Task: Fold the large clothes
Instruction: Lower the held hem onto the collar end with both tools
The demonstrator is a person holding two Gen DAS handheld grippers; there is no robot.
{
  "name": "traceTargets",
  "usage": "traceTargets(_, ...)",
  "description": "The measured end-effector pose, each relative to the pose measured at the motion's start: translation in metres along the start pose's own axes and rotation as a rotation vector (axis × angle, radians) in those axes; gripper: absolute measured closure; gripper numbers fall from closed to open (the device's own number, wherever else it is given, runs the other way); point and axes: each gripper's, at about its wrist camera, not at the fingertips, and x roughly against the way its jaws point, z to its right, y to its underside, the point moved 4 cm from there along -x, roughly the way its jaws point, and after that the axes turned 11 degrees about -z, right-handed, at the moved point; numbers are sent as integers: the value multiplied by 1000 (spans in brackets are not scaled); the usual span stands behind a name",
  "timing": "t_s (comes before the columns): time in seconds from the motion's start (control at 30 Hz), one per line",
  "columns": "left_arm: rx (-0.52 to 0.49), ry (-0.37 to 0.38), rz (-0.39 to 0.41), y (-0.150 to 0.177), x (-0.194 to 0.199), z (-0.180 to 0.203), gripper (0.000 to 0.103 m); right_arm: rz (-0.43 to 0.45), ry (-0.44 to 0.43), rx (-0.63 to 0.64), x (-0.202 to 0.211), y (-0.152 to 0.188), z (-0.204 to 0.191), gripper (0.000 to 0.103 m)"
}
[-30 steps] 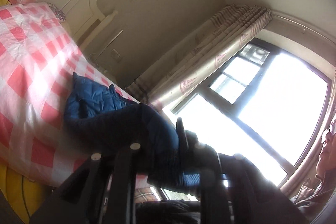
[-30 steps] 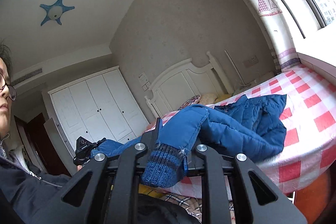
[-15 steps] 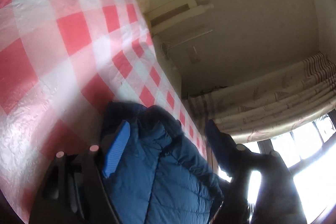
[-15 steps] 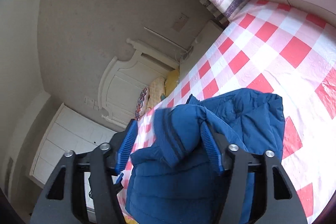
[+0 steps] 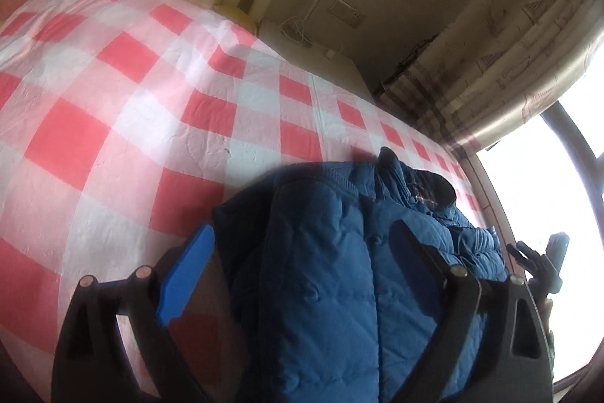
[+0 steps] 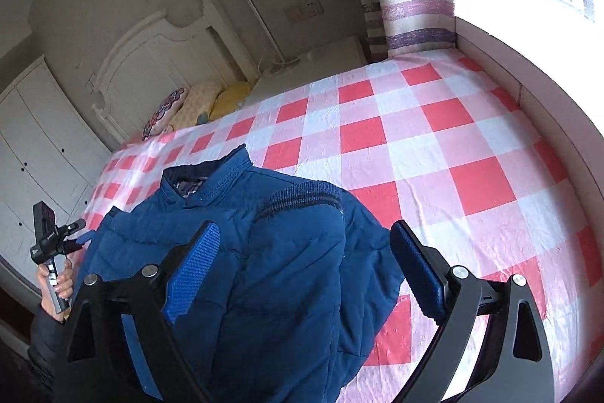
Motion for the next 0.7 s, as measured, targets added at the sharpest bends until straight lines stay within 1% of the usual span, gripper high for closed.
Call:
traceTargets(0.1,-70,-74,-43,-14,-22,14,9,-46,42,50,-17,-2,-10,13)
traceTargets(0.2,-117,-97,-86,-23,-41,24,10,-88,55,61,-31,-2,-10,19)
traceTargets(0.23,-133,-103,-94,-25,-46,27,11,-101,56,59,-35,-1,-9,24)
traceTargets(0.27,-152,-111,-102,-26,-52,31,12,-110,51,56,-38,0,-9,33)
traceTargets(0.3,-172,-125,-107,-26,-58,34,26,-115,43,53,-41,1,-9,37)
traceTargets(0.33,-183,-176,-102,-26,-62,36,50,-106,50,54,-42,3,-9,43)
traceTargets(0.37,-195,-225,-88,-24,-65,36,66,-84,58,63,-39,4,-12,58)
traceTargets(0.4,-208,-243,-63,-22,-62,38,83,-55,65,81,-34,6,-16,66)
traceTargets(0.43,-219,-238,-10,-19,-53,41,86,-13,91,100,-25,10,-23,78)
traceTargets(0.47,-225,-227,55,-14,-36,45,87,28,112,116,-12,13,-34,83)
traceTargets(0.53,-239,-169,171,-5,5,59,88,120,143,167,23,20,-61,85)
traceTargets(0.57,-254,-156,222,-3,28,69,88,166,157,190,43,19,-74,86)
traceTargets(0.63,-273,-149,302,-13,65,88,88,244,170,200,79,5,-94,86)
traceTargets(0.67,-276,-159,323,-23,77,97,88,263,176,187,90,-7,-100,86)
traceTargets(0.7,-278,-186,338,-35,82,105,88,276,191,173,96,-22,-103,86)
